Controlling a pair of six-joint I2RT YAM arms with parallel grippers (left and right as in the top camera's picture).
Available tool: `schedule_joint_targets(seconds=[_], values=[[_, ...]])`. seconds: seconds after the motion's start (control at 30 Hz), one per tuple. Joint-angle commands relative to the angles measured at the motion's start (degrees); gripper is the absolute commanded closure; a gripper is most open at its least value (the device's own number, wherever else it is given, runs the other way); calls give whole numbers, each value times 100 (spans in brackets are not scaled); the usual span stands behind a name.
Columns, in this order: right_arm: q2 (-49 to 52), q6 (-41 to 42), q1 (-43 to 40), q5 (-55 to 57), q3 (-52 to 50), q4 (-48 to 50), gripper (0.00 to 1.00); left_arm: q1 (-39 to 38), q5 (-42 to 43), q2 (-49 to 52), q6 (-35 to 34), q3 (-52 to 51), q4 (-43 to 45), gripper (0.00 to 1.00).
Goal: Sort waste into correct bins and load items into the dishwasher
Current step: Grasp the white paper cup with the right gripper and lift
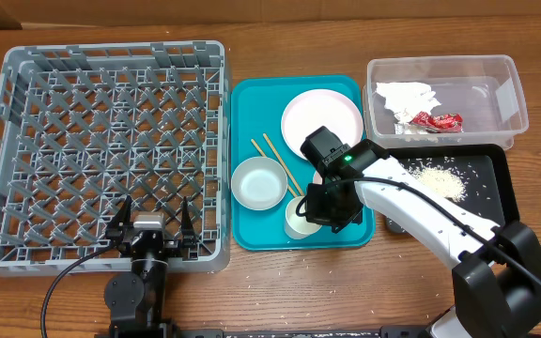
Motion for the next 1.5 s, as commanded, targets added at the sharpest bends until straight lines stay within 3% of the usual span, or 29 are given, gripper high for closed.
schedule_joint_targets(seconds=[0.0,0.17,0.37,0.73,0.8,0.9,1.0,1.03,1.07,1.1,1.2,1.47], values=[[-192,-79,-22,-345,334,-229,96,22,20,-61,-35,-22,-4,0],[-826,-212,-352,-450,680,-435,96,22,22,-59,-35,-22,-4,0],[-1613,-968,-979,-1303,686,-420,96,22,22,-61,-35,-22,-4,0],[-1742,-1237,-1082,-2138,675,-323,96,22,332,-61,-219,-22,46,0],[-1742,-1228,-1082,-2216,675,-111,96,22,772,-61,-970,-22,195,0],[-1742,-1213,-1082,-2288,675,195,96,22,1115,-61,-3630,-22,599,0],[-1731,-1211,-1084,-2293,675,503,96,26,1244,-61,-7497,-22,400,0],[-1731,-1211,-1084,-2295,675,579,96,26,1307,-61,-8443,-22,280,0],[-1720,-1211,-1084,-2297,675,739,96,26,1711,-46,-10264,-20,140,0],[-1720,-1211,-1084,-2306,675,835,96,26,1847,-39,-10924,-15,149,0],[-1718,-1185,-1084,-2321,675,1084,96,26,1676,-39,-11302,-17,146,0],[-1652,-1088,-1084,-2601,656,1362,96,26,1648,-39,-11285,-17,133,0]])
